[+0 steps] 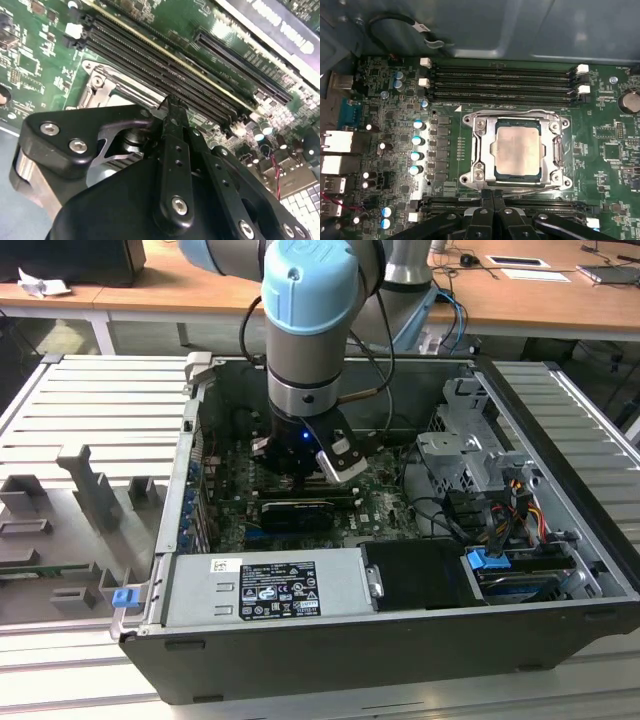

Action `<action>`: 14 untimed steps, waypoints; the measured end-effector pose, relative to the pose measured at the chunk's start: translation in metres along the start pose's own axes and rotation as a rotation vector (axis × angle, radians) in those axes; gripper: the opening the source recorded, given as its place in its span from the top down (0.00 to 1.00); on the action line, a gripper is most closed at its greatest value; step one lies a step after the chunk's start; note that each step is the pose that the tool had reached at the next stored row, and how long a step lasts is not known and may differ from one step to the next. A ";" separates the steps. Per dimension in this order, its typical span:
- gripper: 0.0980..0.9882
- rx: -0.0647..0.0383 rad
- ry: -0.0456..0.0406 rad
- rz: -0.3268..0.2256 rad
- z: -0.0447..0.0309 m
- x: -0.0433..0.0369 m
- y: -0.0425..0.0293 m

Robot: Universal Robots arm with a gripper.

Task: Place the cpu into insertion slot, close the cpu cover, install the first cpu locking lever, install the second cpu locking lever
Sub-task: 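Install the second cpu locking lever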

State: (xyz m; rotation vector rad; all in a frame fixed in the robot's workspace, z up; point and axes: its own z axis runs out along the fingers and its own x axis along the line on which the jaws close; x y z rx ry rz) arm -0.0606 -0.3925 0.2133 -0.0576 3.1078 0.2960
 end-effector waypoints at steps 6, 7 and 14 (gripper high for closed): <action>0.99 -0.052 -0.0021 0.001 0.0052 0.0191 -0.0046; 0.99 -0.058 -0.0024 0.001 0.0063 0.0205 -0.0052; 0.99 -0.089 -0.0031 0.001 0.0133 0.0212 -0.0068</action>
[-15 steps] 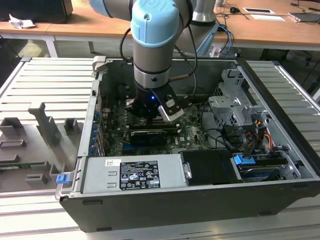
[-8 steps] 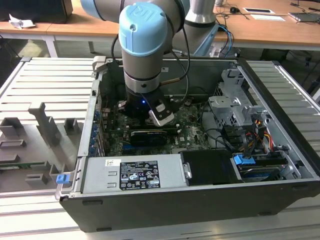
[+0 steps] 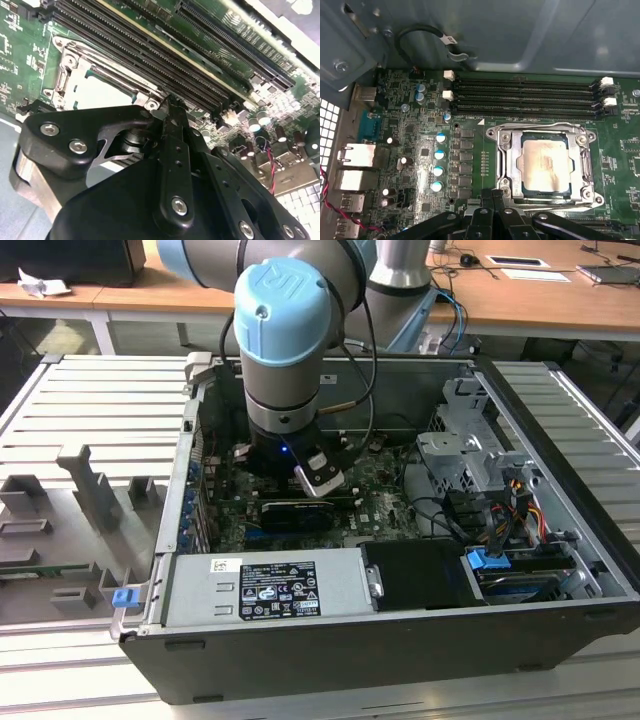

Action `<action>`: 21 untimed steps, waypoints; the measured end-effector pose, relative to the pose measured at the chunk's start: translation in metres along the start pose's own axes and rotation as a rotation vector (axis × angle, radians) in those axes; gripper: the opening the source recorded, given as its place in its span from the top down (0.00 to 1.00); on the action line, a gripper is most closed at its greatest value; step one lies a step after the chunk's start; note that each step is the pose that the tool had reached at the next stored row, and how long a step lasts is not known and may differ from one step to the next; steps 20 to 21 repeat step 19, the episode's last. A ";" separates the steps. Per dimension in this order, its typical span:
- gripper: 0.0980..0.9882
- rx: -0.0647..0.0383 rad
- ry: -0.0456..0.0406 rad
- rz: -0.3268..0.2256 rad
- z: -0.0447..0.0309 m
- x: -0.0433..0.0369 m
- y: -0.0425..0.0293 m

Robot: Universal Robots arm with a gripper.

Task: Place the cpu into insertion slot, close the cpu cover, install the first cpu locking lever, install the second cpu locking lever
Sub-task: 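Install the second cpu locking lever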

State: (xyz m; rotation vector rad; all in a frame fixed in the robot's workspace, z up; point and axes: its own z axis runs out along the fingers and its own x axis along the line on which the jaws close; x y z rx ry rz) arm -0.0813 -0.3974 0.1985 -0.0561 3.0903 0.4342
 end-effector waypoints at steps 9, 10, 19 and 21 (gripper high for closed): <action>0.99 -0.020 -0.0013 0.000 -0.0037 0.0029 0.0012; 0.99 -0.020 -0.0013 0.000 -0.0065 0.0029 0.0020; 0.99 -0.020 -0.0012 0.000 -0.0191 0.0025 0.0059; 0.99 -0.020 -0.0012 0.000 -0.0191 0.0025 0.0059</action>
